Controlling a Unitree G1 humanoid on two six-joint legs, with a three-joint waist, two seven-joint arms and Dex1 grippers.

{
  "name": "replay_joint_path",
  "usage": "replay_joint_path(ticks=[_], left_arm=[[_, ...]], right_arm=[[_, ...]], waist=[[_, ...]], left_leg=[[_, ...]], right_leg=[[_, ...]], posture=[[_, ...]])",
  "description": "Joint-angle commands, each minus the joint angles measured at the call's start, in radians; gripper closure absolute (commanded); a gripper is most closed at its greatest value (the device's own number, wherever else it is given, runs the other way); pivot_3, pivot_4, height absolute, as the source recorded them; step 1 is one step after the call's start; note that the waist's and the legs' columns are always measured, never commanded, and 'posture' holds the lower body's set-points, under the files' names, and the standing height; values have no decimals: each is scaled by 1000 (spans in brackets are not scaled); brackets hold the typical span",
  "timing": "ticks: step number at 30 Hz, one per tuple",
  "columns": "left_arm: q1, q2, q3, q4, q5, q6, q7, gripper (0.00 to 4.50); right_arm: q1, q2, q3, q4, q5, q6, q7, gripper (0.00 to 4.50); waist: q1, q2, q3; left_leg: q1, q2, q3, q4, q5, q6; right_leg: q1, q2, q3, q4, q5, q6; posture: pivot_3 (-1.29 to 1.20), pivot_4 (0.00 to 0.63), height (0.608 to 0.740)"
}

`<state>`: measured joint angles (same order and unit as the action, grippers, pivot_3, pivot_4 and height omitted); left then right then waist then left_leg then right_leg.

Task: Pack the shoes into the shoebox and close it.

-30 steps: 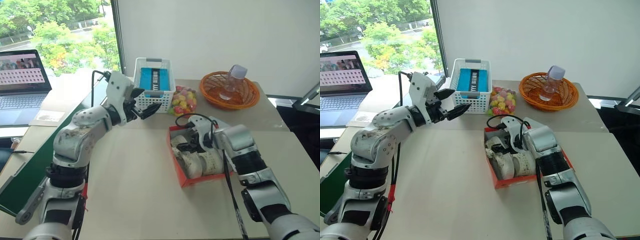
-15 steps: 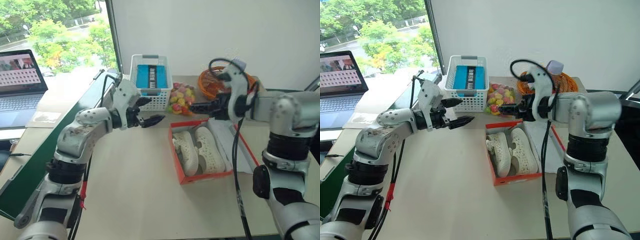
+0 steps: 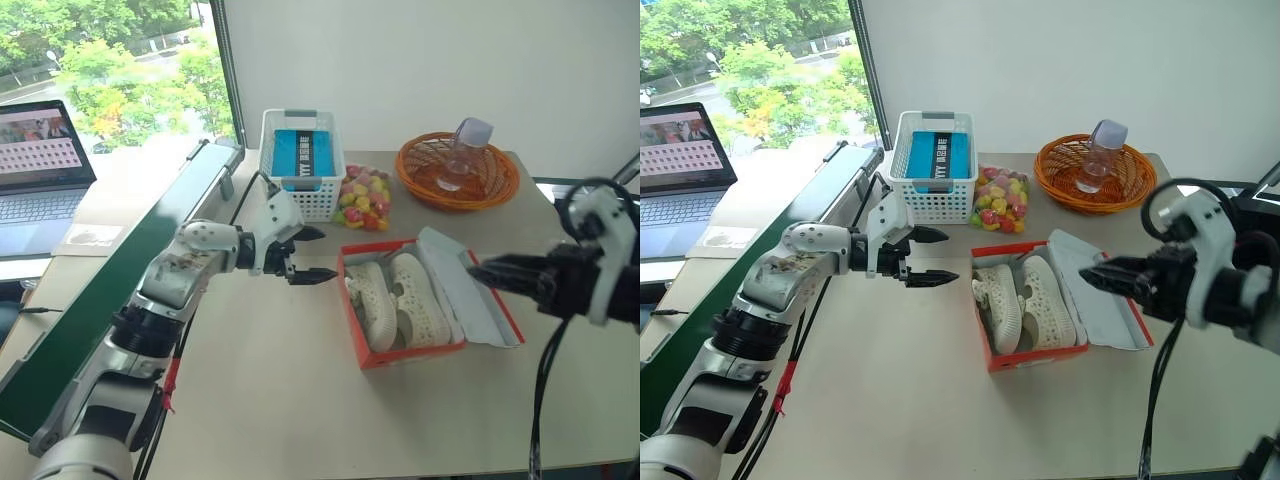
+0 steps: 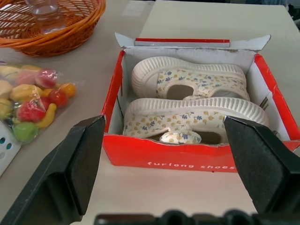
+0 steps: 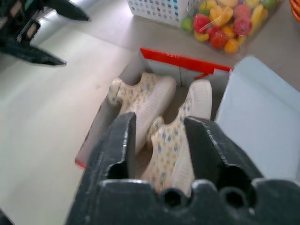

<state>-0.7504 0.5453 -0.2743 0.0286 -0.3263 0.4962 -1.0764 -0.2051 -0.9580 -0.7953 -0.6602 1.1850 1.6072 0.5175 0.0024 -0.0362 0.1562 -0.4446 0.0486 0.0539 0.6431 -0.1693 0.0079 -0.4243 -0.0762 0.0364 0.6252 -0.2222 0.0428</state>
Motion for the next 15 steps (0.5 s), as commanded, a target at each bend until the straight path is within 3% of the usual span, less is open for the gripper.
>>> replay_joint_path(ticks=[1, 2, 5, 7, 11, 15], left_arm=[[-42, 3, -22, 49, 36, -72, -71, 220], [-53, 1, -21, 70, 44, -83, -80, 220], [-74, -4, -13, 104, 52, -96, -98, 220], [-78, -1, -14, 114, 64, -112, -112, 220], [-95, 9, 2, 128, 74, -119, -119, 220], [-83, 15, 5, 107, 86, -103, -106, 220]], right_arm=[[175, -25, -186, -131, 159, 7, -23, 4185], [240, 0, -219, -160, 177, 7, -36, 4463], [436, 143, -278, -188, 213, -61, -106, 4463], [563, 226, -250, -233, 177, -124, -102, 4463], [688, 394, -1, -195, -67, -321, -132, 4463], [635, 457, 191, -42, -262, -447, -214, 4463]], waist=[[3, 0, 0], [3, 0, 0], [4, -4, 0], [6, -3, -1], [2, -5, -2], [-15, -4, -2]], left_leg=[[1, 0, 0, 0, 0, 0], [1, 0, 1, 0, 0, 0], [2, 0, 0, 1, 0, 0], [2, 1, -2, 1, 0, 0], [1, 0, 0, 1, 0, 1], [2, 0, 2, 2, -1, 1]], right_leg=[[1, 0, 0, -1, 0, 0], [0, 0, 0, 0, -1, 1], [1, 0, 1, -1, -3, 6], [2, 1, -1, -1, -4, 7], [1, 0, 1, -1, -5, 7], [1, -1, 4, -1, -8, 1]], posture=[[0, 150, 740], [0, 150, 740], [0, 150, 740], [0, 150, 740], [0, 150, 740], [0, 150, 740]])
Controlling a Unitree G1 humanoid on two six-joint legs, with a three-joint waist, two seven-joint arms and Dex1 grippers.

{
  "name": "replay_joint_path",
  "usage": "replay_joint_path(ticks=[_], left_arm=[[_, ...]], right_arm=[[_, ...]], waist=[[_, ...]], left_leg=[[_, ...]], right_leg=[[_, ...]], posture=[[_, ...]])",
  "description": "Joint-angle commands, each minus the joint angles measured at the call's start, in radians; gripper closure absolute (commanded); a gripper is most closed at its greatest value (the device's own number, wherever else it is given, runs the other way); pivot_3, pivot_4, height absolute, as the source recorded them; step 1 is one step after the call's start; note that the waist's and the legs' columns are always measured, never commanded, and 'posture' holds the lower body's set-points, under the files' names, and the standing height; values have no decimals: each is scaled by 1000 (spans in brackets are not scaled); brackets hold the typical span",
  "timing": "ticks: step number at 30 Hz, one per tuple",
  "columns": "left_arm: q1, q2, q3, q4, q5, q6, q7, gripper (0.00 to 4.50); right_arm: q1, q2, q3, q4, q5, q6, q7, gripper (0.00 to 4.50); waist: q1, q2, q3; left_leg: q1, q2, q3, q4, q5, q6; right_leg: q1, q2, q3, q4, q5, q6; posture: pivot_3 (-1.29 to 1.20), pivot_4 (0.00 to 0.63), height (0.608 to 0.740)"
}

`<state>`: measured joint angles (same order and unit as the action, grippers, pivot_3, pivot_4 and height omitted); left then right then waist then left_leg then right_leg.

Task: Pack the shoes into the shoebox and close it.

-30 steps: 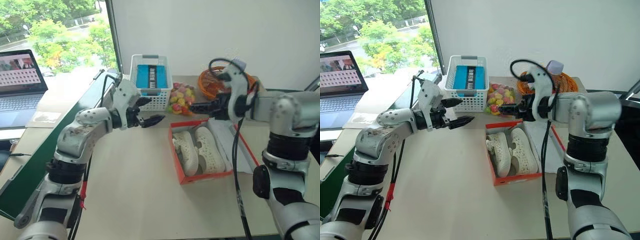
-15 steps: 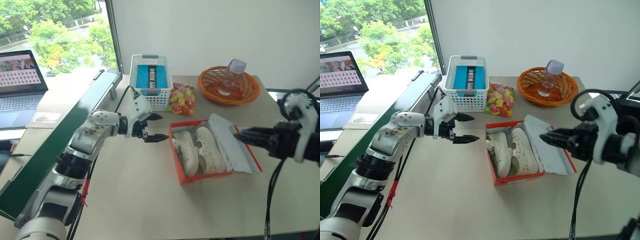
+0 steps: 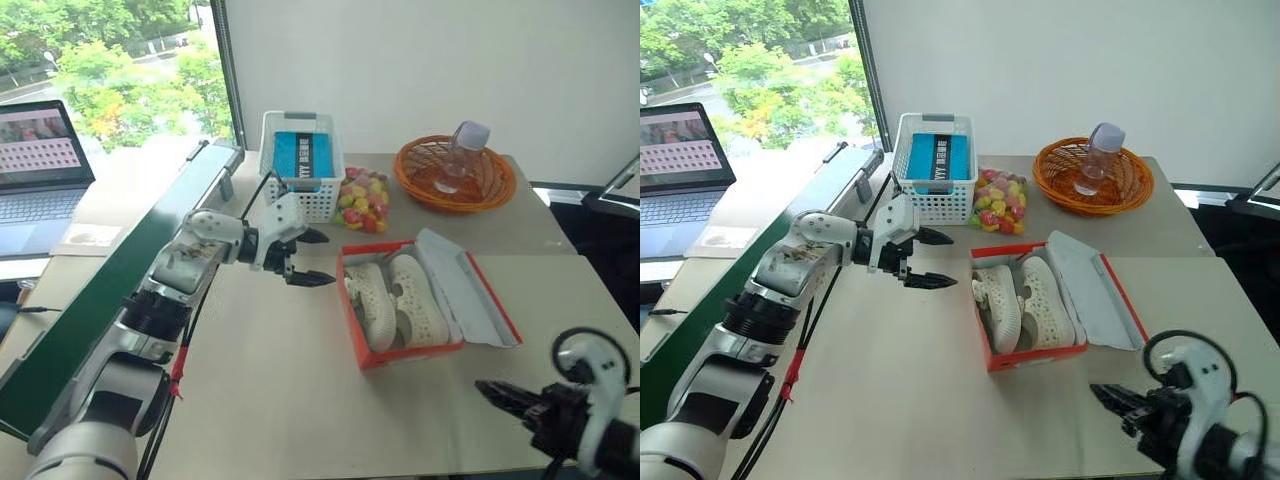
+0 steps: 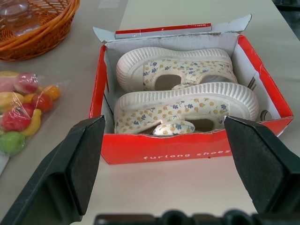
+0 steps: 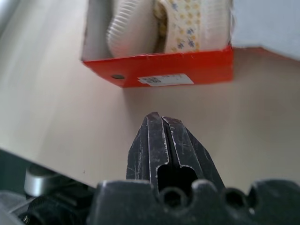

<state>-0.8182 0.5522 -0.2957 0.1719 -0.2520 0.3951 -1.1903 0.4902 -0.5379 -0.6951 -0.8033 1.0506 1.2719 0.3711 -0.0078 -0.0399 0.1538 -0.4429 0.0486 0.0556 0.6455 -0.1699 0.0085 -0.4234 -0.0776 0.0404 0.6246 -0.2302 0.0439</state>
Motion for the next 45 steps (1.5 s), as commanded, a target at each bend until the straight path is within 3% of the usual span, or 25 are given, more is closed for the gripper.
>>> replay_joint_path(ticks=[1, 8, 16, 23, 27, 30, 36, 45], left_arm=[[-2, 12, 26, -50, 18, 3, 19, 220], [59, 41, 46, -150, 16, 57, 49, 220], [68, 65, 72, -194, 25, 109, 104, 220], [57, 66, 76, -199, 51, 100, 146, 220], [58, 77, 66, -198, 74, 78, 151, 220], [67, 76, 83, -191, 80, 82, 173, 220], [88, 96, 80, -180, 106, 61, 173, 220], [102, 112, 91, -153, 137, 37, 187, 220]], right_arm=[[-94, 56, 128, 160, -171, -148, -86, 4463], [-168, 125, 273, 441, -450, -475, -90, 4463], [-299, 188, 298, 748, -557, -703, -80, 4463], [-524, 279, 83, 1075, -416, -901, -113, 4463], [-585, 296, -17, 1145, -317, -991, -55, 4463], [-596, 305, -53, 1097, -253, -1013, -31, 4463], [-590, 353, -19, 682, -29, -928, -46, 4463], [-613, 203, 179, 400, 160, -676, -78, 4463]], waist=[[-7, -1, 0], [-1, 3, 1], [-8, 0, -1], [-9, -2, -2], [-2, -3, -3], [-4, -3, -2], [-16, 11, 4], [-14, 11, 4]], left_leg=[[1, 0, 0, 0, 0, 0], [1, 0, 0, -1, 0, 0], [4, 0, 1, 1, 0, 0], [6, 1, 2, 1, -1, -3], [5, 0, 3, 1, 1, 1], [3, 0, 3, 0, 2, 2], [3, 0, 3, -3, 2, 2], [4, 0, 3, -2, 2, 2]], right_leg=[[0, 0, 0, 0, 0, 0], [-1, 2, 1, 2, 0, -2], [2, 2, 1, 2, 2, 0], [3, 1, 2, 0, 8, -1], [4, 1, 2, -1, 8, 0], [2, 1, 3, 0, 10, -1], [-1, 2, 4, 4, 10, 1], [0, 2, 4, 5, 10, 1]], posture=[[0, 150, 740], [0, 150, 740], [0, 150, 740], [0, 150, 740], [0, 150, 740], [0, 150, 740], [0, 150, 740], [0, 150, 740]])
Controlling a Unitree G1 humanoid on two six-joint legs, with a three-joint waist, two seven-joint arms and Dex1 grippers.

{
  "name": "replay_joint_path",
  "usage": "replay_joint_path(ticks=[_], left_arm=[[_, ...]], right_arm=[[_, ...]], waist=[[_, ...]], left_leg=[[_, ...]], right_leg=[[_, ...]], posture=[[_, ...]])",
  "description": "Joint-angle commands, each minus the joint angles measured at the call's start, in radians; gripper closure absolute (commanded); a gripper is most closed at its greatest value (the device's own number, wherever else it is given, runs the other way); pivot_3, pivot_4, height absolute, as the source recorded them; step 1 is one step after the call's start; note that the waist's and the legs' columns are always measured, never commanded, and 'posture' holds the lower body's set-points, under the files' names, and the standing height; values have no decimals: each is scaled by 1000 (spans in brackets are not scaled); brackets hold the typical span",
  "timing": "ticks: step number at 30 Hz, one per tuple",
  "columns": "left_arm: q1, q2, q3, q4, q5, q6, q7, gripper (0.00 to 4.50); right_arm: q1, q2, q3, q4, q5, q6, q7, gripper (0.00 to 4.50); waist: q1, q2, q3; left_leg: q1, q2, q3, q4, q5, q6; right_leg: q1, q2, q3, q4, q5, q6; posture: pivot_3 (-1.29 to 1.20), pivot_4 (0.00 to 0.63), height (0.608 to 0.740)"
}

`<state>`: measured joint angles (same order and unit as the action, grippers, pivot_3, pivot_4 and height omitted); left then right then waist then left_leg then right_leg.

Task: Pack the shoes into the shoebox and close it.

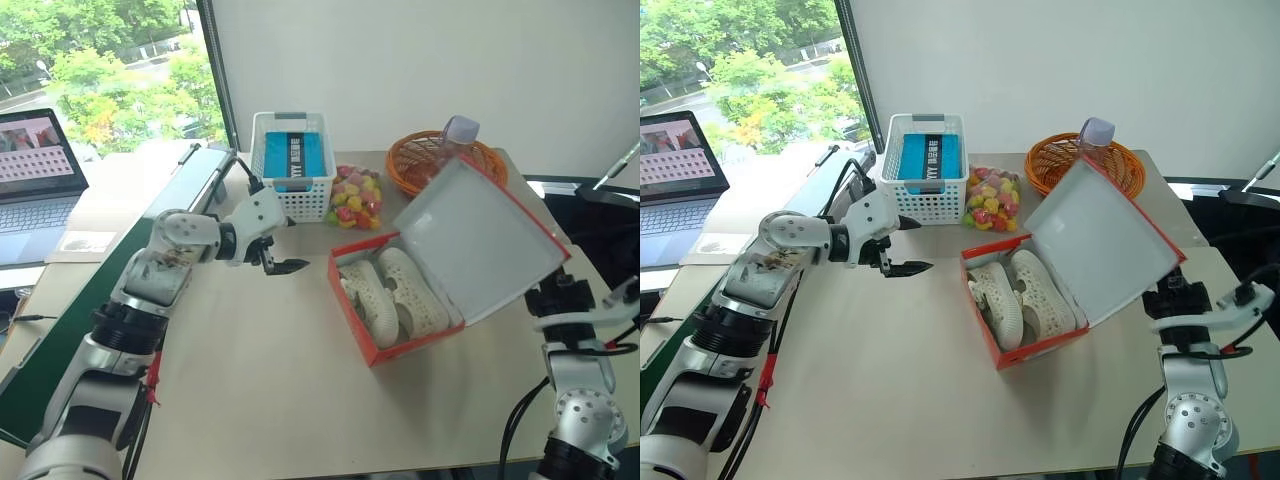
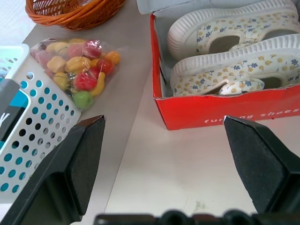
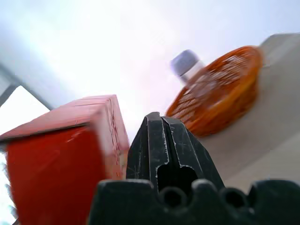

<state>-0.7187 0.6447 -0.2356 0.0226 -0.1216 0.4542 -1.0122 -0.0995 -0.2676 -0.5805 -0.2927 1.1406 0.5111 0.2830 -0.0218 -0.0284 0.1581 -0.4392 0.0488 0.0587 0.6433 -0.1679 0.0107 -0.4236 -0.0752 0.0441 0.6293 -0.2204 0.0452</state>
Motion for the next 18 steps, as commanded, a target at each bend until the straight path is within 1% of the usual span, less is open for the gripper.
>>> replay_joint_path(ticks=[1, 2, 4, 6, 10, 12, 14, 16, 18], left_arm=[[6, 20, 34, -6, 9, -20, 13, 220], [7, 21, 36, -8, 11, -19, 15, 220], [23, 30, 45, -25, 13, -12, 26, 220], [47, 43, 57, -52, 14, 1, 41, 220], [96, 63, 74, -115, 3, 35, 58, 220], [120, 68, 85, -154, -3, 58, 70, 220], [133, 71, 90, -178, -6, 73, 79, 220], [153, 71, 100, -206, -7, 93, 96, 220], [174, 69, 110, -239, -9, 116, 117, 220]], right_arm=[[-32, -100, 100, -121, 64, 116, 15, 4463], [-38, -122, 123, -125, 60, 134, 16, 4463], [-64, -155, 170, -117, -15, 132, -9, 4463], [-112, -178, 212, -109, -44, 150, -33, 4463], [-208, -213, 279, -97, -52, 202, -28, 4463], [-280, -226, 334, -53, -51, 271, -32, 4463], [-319, -235, 364, -25, -60, 311, -35, 4463], [-365, -263, 465, 12, -137, 371, -12, 4463], [-387, -247, 528, 45, -178, 412, -25, 4463]], waist=[[0, 0, 0], [0, 0, 0], [3, 0, 0], [6, 0, 0], [7, -1, 1], [7, -1, 1], [6, -1, 1], [8, -1, 1], [9, -1, 1]], left_leg=[[0, 0, 0, 0, 0, 0], [0, 0, 0, 0, 0, 0], [0, 0, 0, 0, 0, 0], [0, 0, 0, 0, 0, 0], [-1, 0, 0, 0, 0, 0], [-1, 0, 0, 0, 0, 0], [-1, 0, 0, 0, 0, 0], [-1, 0, 0, 0, 0, 0], [-1, 0, 0, 0, 0, 0]], right_leg=[[0, 0, 0, 0, 0, 0], [0, 0, 0, 0, 0, -1], [0, 0, 0, 0, 0, -1], [0, 0, 0, -1, -1, -2], [-1, 0, 0, 0, 0, -1], [-1, 0, 0, -1, 0, -1], [-1, 0, 0, -1, 0, -1], [0, 0, -1, 0, 0, -1], [-1, 0, -1, -1, 0, -1]], posture=[[0, 150, 740], [0, 150, 740], [0, 150, 740], [0, 150, 740], [0, 150, 740], [0, 150, 740], [0, 150, 740], [0, 150, 740], [0, 150, 740]])
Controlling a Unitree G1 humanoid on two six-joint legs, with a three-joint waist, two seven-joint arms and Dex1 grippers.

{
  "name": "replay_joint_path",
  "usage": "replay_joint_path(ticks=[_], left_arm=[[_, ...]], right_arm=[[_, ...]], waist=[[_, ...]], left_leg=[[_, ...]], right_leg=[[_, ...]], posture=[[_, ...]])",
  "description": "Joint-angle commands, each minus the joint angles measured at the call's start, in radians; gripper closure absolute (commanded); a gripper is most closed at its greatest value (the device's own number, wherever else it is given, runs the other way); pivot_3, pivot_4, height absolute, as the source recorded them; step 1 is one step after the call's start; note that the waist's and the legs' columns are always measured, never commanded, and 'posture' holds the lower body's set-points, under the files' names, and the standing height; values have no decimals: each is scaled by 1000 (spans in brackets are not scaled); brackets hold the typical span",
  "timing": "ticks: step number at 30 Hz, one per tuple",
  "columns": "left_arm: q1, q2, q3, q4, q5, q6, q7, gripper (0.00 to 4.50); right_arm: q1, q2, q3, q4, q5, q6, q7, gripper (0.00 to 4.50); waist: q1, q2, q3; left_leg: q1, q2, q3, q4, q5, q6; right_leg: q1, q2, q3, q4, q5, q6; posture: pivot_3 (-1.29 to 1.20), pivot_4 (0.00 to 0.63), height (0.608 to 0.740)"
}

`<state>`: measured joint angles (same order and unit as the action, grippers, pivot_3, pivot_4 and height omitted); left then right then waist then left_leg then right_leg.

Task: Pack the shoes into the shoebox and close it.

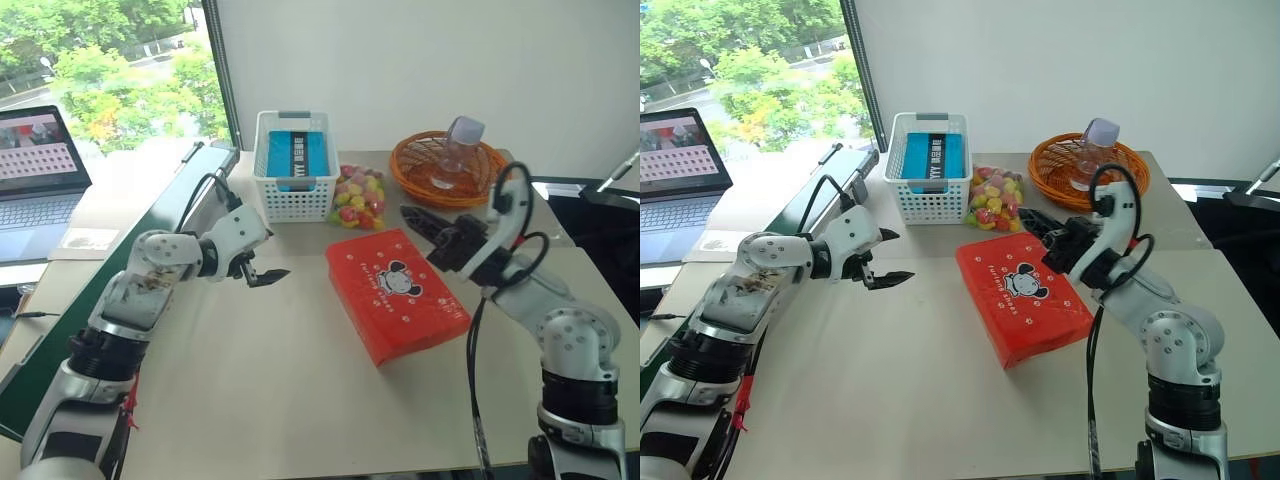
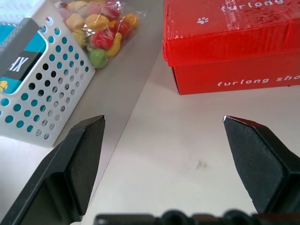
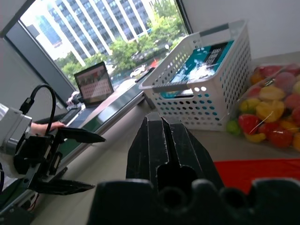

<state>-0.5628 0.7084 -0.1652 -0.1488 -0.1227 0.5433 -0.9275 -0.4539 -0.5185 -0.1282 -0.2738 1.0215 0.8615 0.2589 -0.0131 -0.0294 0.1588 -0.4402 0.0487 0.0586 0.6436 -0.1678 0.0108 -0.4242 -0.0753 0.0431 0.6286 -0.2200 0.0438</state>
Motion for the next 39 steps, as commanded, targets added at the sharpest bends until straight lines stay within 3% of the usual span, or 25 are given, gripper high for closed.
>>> replay_joint_path(ticks=[1, 12, 17, 23, 28, 36, 39], left_arm=[[28, 5, 46, -83, -11, 40, 42, 220], [85, 2, 67, -168, -41, 88, 77, 220], [68, -12, 52, -164, -54, 84, 82, 220], [48, -35, 46, -165, -84, 77, 55, 220], [20, -89, 84, -165, -141, 79, 75, 220], [-20, -121, 71, -168, -208, 43, 22, 220], [-39, -117, 51, -106, -170, -3, 24, 220]], right_arm=[[-29, 15, 92, 27, -62, 73, 4, 4463], [91, 85, 173, 51, -174, 75, 78, 4463], [133, 87, 242, 64, -320, 26, 78, 4463], [107, 91, 114, -62, -219, 31, 147, 4463], [29, -16, -45, -162, -227, -54, 194, 3063], [33, -236, -78, -289, -301, -141, 348, 265], [65, -258, -91, -300, -286, -134, 377, 75]], waist=[[0, 0, 0], [0, -1, 0], [-1, -3, -1], [1, -6, -2], [2, -6, -2], [-1, -6, -2], [1, -6, -2]], left_leg=[[0, 0, 0, 0, 0, 0], [-2, 0, -1, 0, 0, 0], [0, 0, -1, 1, 0, 0], [0, 0, 0, 2, 0, 0], [-1, 0, 0, 2, 0, 0], [-1, 0, 0, 0, 0, 0], [-1, 0, -1, 1, 0, 0]], right_leg=[[0, 0, 0, 0, 0, 0], [0, 0, -1, 0, 0, 1], [1, 0, -1, 0, 0, 2], [1, 0, -1, 0, -1, 1], [0, 0, -1, 0, 0, 2], [0, 0, -1, 0, -1, 1], [0, 0, -1, 0, -1, 1]], posture=[[0, 150, 740], [0, 150, 740], [0, 150, 740], [0, 150, 740], [0, 150, 740], [0, 150, 740], [0, 150, 740]])
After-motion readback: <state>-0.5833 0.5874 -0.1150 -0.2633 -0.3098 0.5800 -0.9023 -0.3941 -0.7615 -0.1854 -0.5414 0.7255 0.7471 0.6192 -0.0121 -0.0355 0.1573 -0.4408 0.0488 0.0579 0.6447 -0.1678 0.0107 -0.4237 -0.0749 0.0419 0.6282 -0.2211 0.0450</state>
